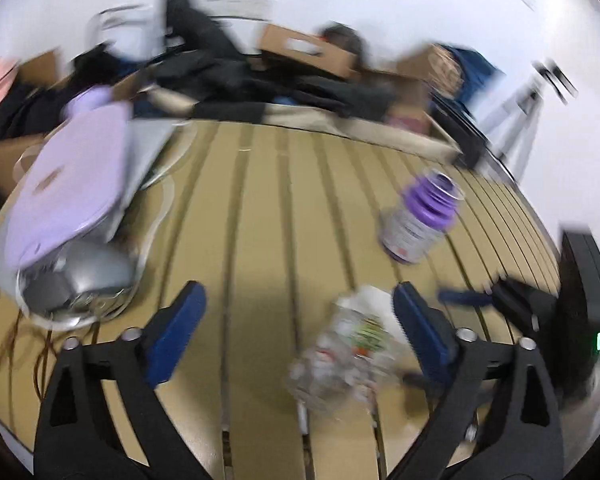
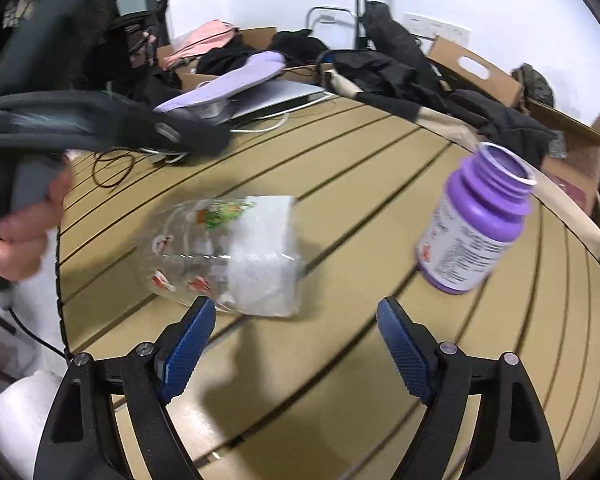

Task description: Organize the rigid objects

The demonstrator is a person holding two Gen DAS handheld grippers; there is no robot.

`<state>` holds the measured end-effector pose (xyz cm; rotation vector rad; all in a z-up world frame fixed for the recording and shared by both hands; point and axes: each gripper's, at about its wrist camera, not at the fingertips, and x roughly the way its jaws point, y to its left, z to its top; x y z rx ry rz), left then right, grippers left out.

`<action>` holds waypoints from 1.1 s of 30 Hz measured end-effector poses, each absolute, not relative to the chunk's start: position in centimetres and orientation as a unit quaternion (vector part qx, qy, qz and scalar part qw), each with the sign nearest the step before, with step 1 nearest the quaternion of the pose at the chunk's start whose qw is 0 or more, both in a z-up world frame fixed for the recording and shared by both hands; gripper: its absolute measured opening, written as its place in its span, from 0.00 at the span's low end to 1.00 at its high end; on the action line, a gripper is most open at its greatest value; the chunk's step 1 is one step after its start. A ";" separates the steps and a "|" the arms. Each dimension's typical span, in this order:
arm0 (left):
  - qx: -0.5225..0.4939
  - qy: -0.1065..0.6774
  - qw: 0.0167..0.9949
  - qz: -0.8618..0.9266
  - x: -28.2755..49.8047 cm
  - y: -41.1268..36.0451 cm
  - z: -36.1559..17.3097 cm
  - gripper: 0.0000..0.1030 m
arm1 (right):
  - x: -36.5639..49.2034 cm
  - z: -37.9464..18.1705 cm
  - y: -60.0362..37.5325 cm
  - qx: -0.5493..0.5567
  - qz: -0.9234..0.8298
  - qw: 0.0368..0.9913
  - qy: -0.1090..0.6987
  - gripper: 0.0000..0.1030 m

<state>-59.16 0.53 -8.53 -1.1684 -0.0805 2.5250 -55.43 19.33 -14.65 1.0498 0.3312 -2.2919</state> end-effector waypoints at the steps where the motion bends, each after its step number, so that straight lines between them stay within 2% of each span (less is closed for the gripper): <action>1: -0.434 -0.001 0.212 0.876 -59.2 1.8 -8.9 1.00 | -55.4 -14.2 20.0 0.396 -0.861 0.298 0.116 0.85; 4: -0.478 0.075 0.239 0.842 -58.9 5.1 -11.2 1.00 | -55.4 -13.5 21.5 0.397 -0.864 0.295 0.096 0.85; 6: -0.498 0.092 0.238 0.829 -59.3 6.1 -12.8 0.96 | -55.5 -13.2 22.1 0.399 -0.869 0.275 0.098 0.85; 8: -0.521 0.096 0.224 0.818 -60.1 6.4 -14.1 0.70 | -55.6 -13.1 22.8 0.400 -0.873 0.258 0.103 0.85; 12: -0.516 0.102 0.208 0.825 -60.7 6.1 -14.7 0.58 | -55.8 -12.6 23.6 0.403 -0.873 0.264 0.075 0.85; 15: -0.473 0.105 0.207 0.850 -60.7 5.6 -13.4 0.58 | -56.1 -11.9 23.8 0.396 -0.877 0.267 0.057 0.85; 19: -0.408 0.094 0.199 0.886 -61.8 4.6 -11.0 0.58 | -57.7 -9.7 24.3 0.374 -0.889 0.263 -0.020 0.85; 25: -0.306 0.048 0.221 0.925 -62.0 2.7 -7.5 0.58 | -62.7 -7.5 24.2 0.380 -0.828 0.357 -0.208 0.85; 33: -0.227 0.048 0.264 0.936 -60.4 2.7 -6.6 0.58 | -67.2 -8.1 19.6 0.419 -0.752 0.433 -0.268 0.85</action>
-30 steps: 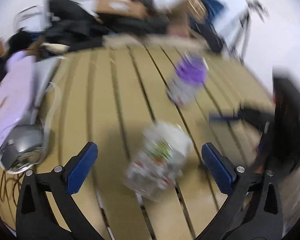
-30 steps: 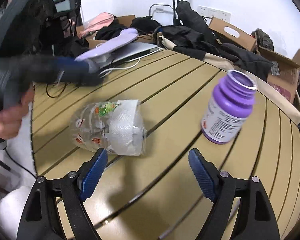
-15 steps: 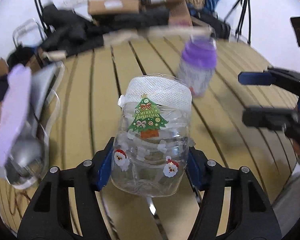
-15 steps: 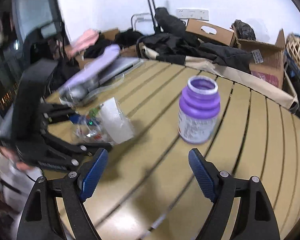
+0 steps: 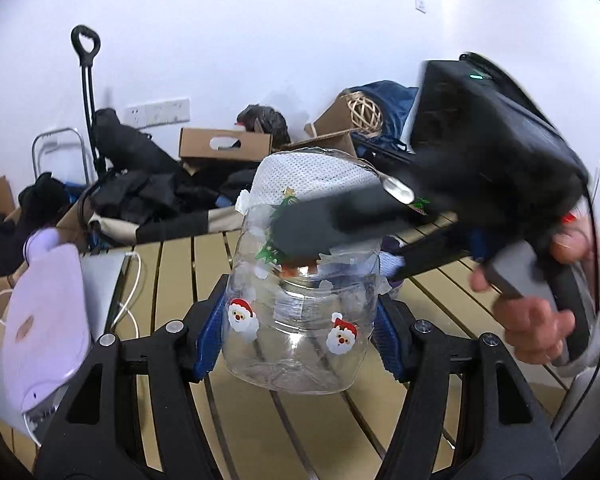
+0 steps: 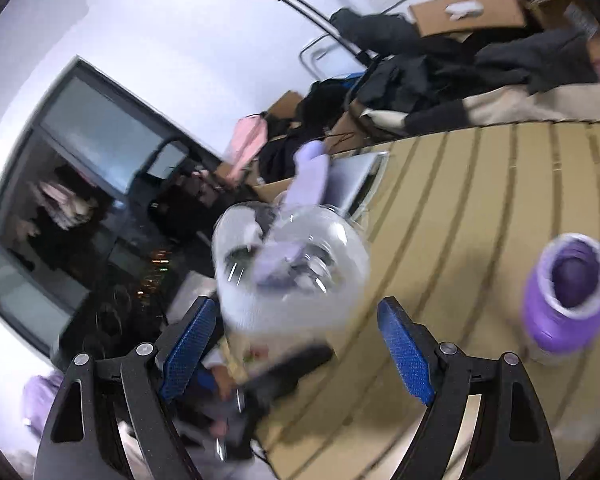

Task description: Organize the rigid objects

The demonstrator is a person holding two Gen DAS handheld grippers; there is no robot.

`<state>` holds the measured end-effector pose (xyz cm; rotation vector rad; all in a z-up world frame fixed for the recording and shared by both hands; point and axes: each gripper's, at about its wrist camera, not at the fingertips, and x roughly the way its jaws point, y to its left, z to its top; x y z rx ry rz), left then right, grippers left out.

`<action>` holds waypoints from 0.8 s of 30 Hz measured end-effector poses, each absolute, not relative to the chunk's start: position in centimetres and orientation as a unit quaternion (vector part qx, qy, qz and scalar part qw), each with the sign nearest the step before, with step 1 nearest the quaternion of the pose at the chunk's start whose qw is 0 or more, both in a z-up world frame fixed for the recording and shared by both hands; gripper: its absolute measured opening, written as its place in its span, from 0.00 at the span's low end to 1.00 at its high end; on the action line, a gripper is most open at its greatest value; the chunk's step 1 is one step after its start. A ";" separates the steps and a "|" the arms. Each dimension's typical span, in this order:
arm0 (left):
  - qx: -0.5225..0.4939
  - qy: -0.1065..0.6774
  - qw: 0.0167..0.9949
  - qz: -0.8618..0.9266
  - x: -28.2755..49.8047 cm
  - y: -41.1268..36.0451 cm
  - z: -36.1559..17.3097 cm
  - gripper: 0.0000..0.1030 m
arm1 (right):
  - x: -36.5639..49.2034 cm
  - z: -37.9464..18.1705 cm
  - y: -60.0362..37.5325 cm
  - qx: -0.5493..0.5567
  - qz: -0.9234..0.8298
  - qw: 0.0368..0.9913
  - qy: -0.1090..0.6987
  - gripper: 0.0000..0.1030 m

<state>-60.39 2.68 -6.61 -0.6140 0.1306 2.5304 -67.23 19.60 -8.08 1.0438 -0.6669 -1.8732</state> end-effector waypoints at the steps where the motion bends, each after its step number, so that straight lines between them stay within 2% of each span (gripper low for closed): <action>1: -0.230 0.047 0.265 0.935 -60.7 2.7 -6.8 0.59 | -67.7 -8.1 19.4 0.415 -0.748 0.438 -0.274 0.84; 2: -0.237 0.046 0.268 0.933 -61.1 2.6 -7.0 0.61 | -68.1 -7.9 19.3 0.404 -0.753 0.444 -0.269 0.65; 4: -0.256 0.049 0.270 0.927 -62.0 2.7 -7.6 0.71 | -68.3 -6.8 18.3 0.393 -0.789 0.431 -0.192 0.62; 5: -0.250 0.047 0.271 0.929 -62.1 2.5 -7.7 0.68 | -67.9 -5.9 17.4 0.380 -0.811 0.425 -0.129 0.62; 6: -0.240 0.046 0.272 0.931 -62.5 2.5 -7.7 0.60 | -67.5 -5.3 16.5 0.364 -0.823 0.430 -0.079 0.62; 7: -0.240 0.045 0.278 0.929 -63.2 2.6 -7.7 0.57 | -66.9 -4.6 15.6 0.343 -0.835 0.430 -0.023 0.62; 9: -0.229 0.037 0.273 0.934 -64.3 2.7 -7.6 0.57 | -66.3 -3.7 14.1 0.307 -0.850 0.422 0.071 0.62; 11: -0.216 0.036 0.260 0.940 -65.4 2.9 -7.5 0.56 | -66.5 -3.2 13.5 0.275 -0.856 0.419 0.129 0.63; 13: -0.219 0.029 0.250 0.943 -66.8 3.1 -7.6 0.56 | -67.4 -3.2 13.4 0.257 -0.856 0.423 0.149 0.64; 19: -0.246 0.048 0.228 0.941 -68.9 4.1 -9.2 0.56 | -71.0 -5.8 14.4 0.265 -0.853 0.435 0.112 0.66; 24: -0.255 0.063 0.243 0.934 -65.0 4.4 -8.7 0.57 | -67.6 -5.6 14.7 0.262 -0.862 0.418 0.117 0.67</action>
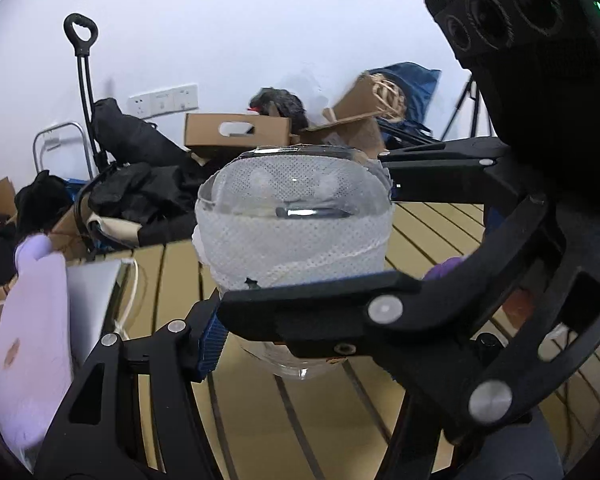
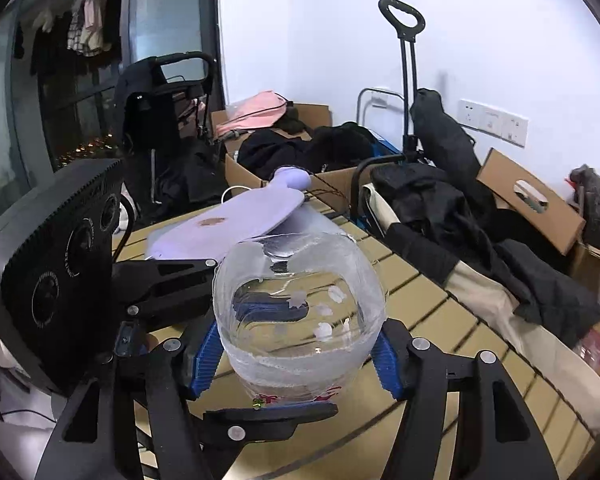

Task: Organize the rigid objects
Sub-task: 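Lower the clear jar upright onto the table and open the grippers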

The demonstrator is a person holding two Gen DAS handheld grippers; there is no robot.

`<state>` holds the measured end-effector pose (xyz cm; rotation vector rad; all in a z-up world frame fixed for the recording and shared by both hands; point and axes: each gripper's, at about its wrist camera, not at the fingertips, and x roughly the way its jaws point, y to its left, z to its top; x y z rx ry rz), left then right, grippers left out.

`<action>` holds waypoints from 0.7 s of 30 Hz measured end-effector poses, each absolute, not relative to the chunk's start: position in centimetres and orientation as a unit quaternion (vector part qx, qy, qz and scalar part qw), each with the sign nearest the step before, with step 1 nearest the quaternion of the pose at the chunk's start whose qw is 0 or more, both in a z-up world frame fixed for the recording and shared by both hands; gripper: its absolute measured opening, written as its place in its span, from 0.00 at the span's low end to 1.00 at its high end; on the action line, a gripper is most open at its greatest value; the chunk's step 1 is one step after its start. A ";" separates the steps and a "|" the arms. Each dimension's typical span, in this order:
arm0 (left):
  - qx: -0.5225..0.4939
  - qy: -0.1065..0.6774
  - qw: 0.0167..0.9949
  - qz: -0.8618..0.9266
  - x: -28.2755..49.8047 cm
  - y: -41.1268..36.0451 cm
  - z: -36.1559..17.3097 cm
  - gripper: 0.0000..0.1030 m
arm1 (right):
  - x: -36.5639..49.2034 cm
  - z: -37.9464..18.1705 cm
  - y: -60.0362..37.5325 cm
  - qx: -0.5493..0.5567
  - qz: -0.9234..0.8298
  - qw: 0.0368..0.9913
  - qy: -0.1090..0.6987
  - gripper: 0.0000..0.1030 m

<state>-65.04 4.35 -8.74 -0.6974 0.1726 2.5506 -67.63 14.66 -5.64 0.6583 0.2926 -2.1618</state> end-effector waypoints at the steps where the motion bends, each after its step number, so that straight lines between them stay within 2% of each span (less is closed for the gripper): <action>1: -0.262 0.066 0.246 0.931 -64.3 4.2 -8.9 0.58 | -66.6 -5.7 14.7 0.259 -0.862 0.419 0.119 0.67; 7: -0.355 0.098 0.197 0.909 -61.7 3.5 -13.3 0.59 | -63.0 -11.0 13.1 0.291 -0.846 0.430 0.125 0.66; 9: -0.383 0.103 0.152 0.905 -61.6 3.5 -14.9 0.59 | -62.9 -12.9 12.7 0.310 -0.845 0.414 0.136 0.66; 11: -0.390 0.107 0.132 0.905 -61.2 3.6 -15.5 0.75 | -62.8 -14.0 12.8 0.319 -0.846 0.404 0.140 0.66; 14: -0.394 0.099 0.121 0.906 -60.3 3.1 -15.4 0.78 | -62.1 -14.3 13.0 0.340 -0.846 0.385 0.146 0.67; 16: -0.394 0.093 0.121 0.906 -59.2 2.4 -14.3 0.79 | -60.9 -13.2 14.0 0.341 -0.849 0.379 0.137 0.71; 18: -0.381 0.092 0.122 0.912 -57.6 1.5 -12.9 0.88 | -59.0 -11.5 15.7 0.339 -0.851 0.383 0.117 0.75; 19: -0.368 0.093 0.118 0.917 -56.3 1.0 -12.1 0.96 | -57.8 -10.7 16.8 0.338 -0.855 0.377 0.110 0.76; 21: -0.354 0.082 0.105 0.926 -54.3 -0.7 -10.7 1.00 | -55.7 -9.4 19.1 0.342 -0.866 0.351 0.101 0.77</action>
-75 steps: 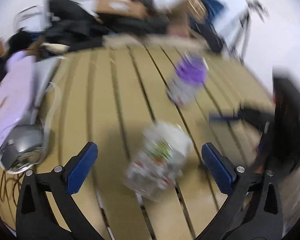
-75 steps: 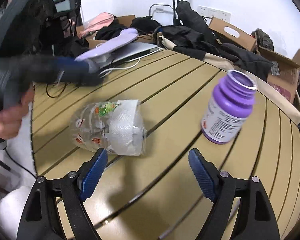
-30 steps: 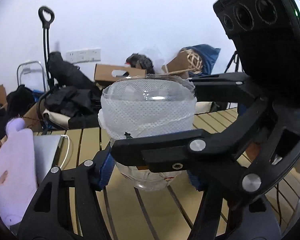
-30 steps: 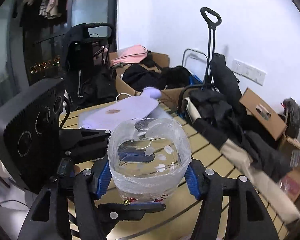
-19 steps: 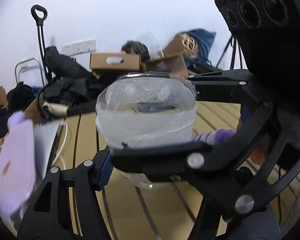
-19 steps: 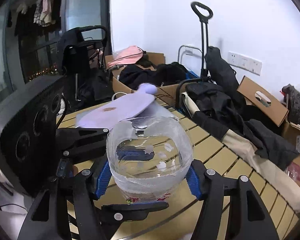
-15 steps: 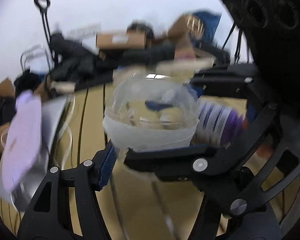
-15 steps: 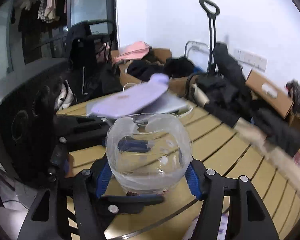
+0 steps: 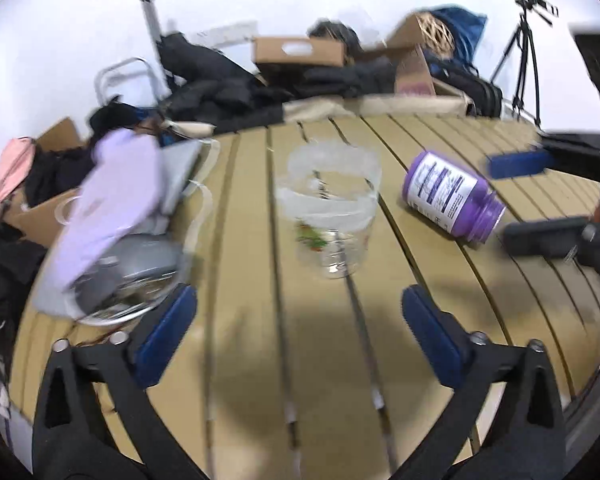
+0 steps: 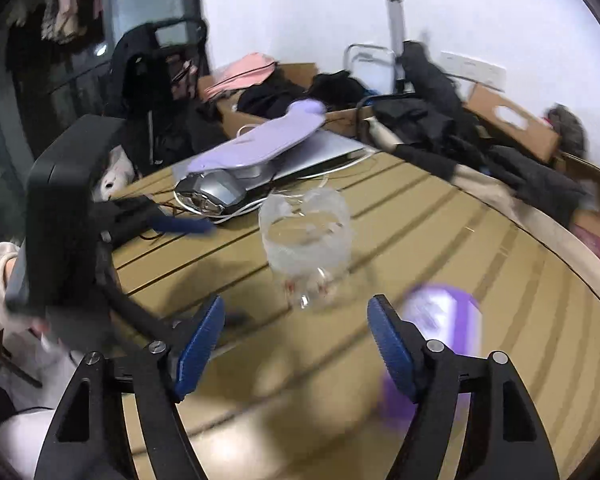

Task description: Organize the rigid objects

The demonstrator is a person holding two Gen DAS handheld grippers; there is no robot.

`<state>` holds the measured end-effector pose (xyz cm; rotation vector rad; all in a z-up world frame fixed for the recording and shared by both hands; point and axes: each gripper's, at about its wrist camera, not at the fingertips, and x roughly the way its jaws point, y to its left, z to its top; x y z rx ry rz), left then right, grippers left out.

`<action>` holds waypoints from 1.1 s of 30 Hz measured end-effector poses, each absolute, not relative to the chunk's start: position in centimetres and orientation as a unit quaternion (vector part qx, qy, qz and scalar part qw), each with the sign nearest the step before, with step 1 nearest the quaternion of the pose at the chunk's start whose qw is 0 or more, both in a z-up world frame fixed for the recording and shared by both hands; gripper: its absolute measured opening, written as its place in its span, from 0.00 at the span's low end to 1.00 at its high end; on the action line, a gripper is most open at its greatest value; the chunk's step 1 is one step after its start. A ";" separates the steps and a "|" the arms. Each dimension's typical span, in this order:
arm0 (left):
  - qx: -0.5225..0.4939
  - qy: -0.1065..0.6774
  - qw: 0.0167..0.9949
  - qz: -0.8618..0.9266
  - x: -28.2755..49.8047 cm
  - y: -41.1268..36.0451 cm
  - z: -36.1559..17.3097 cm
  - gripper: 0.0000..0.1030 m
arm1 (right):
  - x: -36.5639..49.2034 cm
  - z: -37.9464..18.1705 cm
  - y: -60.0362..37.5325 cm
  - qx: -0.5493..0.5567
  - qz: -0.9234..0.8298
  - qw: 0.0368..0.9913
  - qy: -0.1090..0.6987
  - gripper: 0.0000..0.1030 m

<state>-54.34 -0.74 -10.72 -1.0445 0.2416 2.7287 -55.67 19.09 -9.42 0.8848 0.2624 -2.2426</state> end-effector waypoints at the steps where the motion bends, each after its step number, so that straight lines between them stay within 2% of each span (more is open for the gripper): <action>1: -0.358 0.073 0.098 0.926 -53.7 -1.4 -10.5 1.00 | -54.8 -9.0 20.3 0.347 -0.873 0.328 0.097 0.77; 5: -0.352 0.042 0.036 0.934 -51.3 -4.2 -9.2 1.00 | -52.8 -8.1 25.1 0.384 -0.896 0.217 0.056 0.77; 8: -0.353 -0.004 0.011 0.936 -48.7 -5.7 -7.1 1.00 | -50.8 -6.5 26.8 0.398 -0.900 0.180 0.013 0.77; 13: -0.330 -0.013 0.034 0.943 -39.2 -5.6 -1.0 1.00 | -42.4 -1.3 26.5 0.361 -0.911 0.197 0.021 0.77; 19: -0.249 -0.016 -0.012 0.968 -23.2 -4.1 0.4 1.00 | -28.9 1.0 25.9 0.317 -0.925 0.207 0.037 0.77; 25: -0.163 0.072 -0.063 0.982 -10.5 -2.4 0.3 1.00 | -16.3 1.0 25.2 0.267 -0.934 0.229 0.065 0.77; 28: -0.155 0.024 -0.068 0.985 -6.1 -3.4 -0.3 1.00 | -10.5 0.0 24.9 0.224 -0.946 0.220 0.082 0.82; 31: -0.192 -0.053 -0.056 0.978 -3.4 -4.0 -1.3 1.00 | -6.3 -0.9 24.5 0.220 -0.950 0.217 0.043 0.85; 33: -0.185 -0.073 -0.050 0.979 -1.8 -3.9 -1.9 1.00 | -3.9 -1.3 24.1 0.212 -0.951 0.225 0.011 0.85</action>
